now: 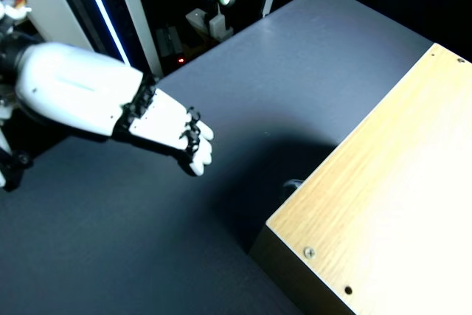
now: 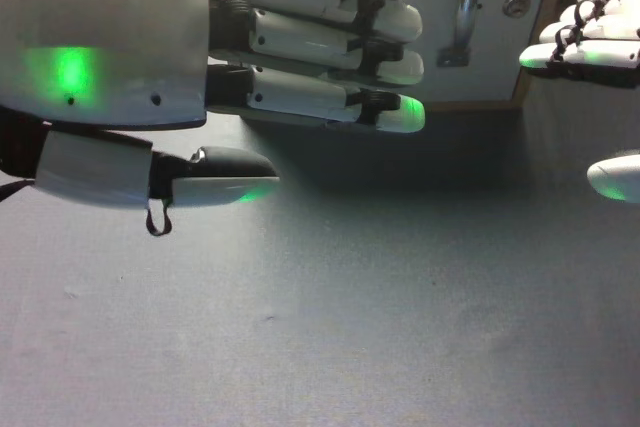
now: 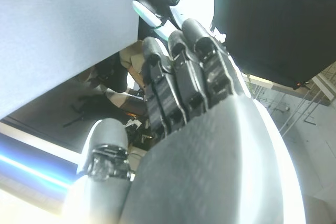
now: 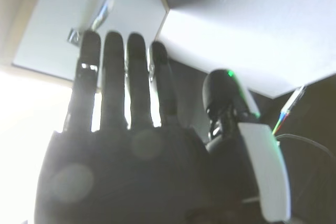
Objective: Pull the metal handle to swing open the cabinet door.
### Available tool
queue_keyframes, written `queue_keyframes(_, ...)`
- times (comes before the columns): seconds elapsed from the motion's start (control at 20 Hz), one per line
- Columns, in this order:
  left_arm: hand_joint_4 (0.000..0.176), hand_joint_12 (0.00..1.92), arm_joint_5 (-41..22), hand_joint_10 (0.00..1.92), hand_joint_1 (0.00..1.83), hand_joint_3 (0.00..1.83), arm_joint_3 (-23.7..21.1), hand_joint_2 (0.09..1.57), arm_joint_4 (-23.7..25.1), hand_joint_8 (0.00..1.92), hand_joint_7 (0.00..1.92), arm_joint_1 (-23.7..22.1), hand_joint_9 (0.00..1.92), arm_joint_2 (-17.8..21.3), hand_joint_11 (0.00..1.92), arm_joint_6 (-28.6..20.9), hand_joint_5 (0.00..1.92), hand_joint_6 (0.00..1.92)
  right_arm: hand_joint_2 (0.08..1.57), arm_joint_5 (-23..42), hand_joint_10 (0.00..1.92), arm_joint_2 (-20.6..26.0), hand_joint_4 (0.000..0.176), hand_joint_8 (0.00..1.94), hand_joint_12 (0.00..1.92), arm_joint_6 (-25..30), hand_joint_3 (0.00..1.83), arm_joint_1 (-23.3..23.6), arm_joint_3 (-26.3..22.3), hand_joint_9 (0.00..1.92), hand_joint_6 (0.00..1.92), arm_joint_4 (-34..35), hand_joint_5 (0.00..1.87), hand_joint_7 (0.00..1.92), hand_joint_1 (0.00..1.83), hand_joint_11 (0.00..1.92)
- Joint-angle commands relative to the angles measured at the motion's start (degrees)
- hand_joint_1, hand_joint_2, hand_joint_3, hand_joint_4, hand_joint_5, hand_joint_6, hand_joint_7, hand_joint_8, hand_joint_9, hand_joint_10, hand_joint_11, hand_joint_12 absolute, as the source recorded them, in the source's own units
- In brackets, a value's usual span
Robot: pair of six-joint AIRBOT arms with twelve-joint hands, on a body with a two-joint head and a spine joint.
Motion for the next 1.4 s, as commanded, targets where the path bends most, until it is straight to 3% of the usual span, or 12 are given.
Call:
queue_keyframes(0.0,0.000,0.76,-1.4,0.00,0.00,0.02,0.1,1.57,-5.6,0.00,0.39,-0.6,0.34,0.4,0.00,0.5,0.36,0.00,1.26,0.0,0.01,0.2,0.000,0.00,0.31,0.1,0.04,0.3,0.2,0.08,0.01,0.8,0.07,0.07,0.00,0.00)
queue_keyframes(0.25,0.000,0.76,-1.4,0.00,0.00,0.01,0.1,1.57,-5.6,0.00,0.38,-0.6,0.33,0.4,0.00,0.5,0.36,0.00,1.26,0.4,0.00,-0.4,0.000,0.00,0.32,0.1,0.02,-0.4,0.5,0.08,0.00,1.5,0.07,0.08,0.00,0.00)
queue_keyframes(0.55,0.000,0.74,-1.4,0.00,0.00,0.01,0.1,1.57,-5.6,0.00,0.38,-0.6,0.33,0.4,0.00,0.5,0.36,0.00,1.26,1.1,0.00,-1.7,0.000,0.00,0.35,0.1,0.01,-2.1,2.2,0.08,0.00,7.5,0.07,0.08,0.00,0.00)
queue_keyframes(0.9,0.000,0.75,-1.4,0.00,0.00,0.01,0.1,1.57,-5.6,0.00,0.38,-0.6,0.34,0.4,0.00,0.5,0.36,0.00,1.26,1.1,0.00,-2.9,0.000,0.00,0.36,0.1,0.00,-3.9,5.1,0.09,0.00,18.8,0.08,0.08,0.00,0.00)
queue_keyframes(1.1,0.000,0.75,-1.4,0.00,0.00,0.00,0.1,1.56,-5.6,0.00,0.37,-0.6,0.34,0.4,0.00,0.5,0.35,0.00,1.26,0.6,0.01,-3.1,0.000,0.00,0.47,0.1,0.00,-4.5,6.1,0.12,0.00,23.7,0.10,0.11,0.00,0.00)
queue_keyframes(1.35,0.000,0.69,-1.4,0.00,0.00,0.00,0.1,1.37,-5.6,0.00,0.33,-0.6,0.31,0.4,0.00,0.5,0.30,0.00,1.19,-1.4,0.00,-3.7,0.000,0.00,0.24,0.1,0.00,-5.3,7.1,0.04,0.00,32.0,0.04,0.03,0.00,0.00)
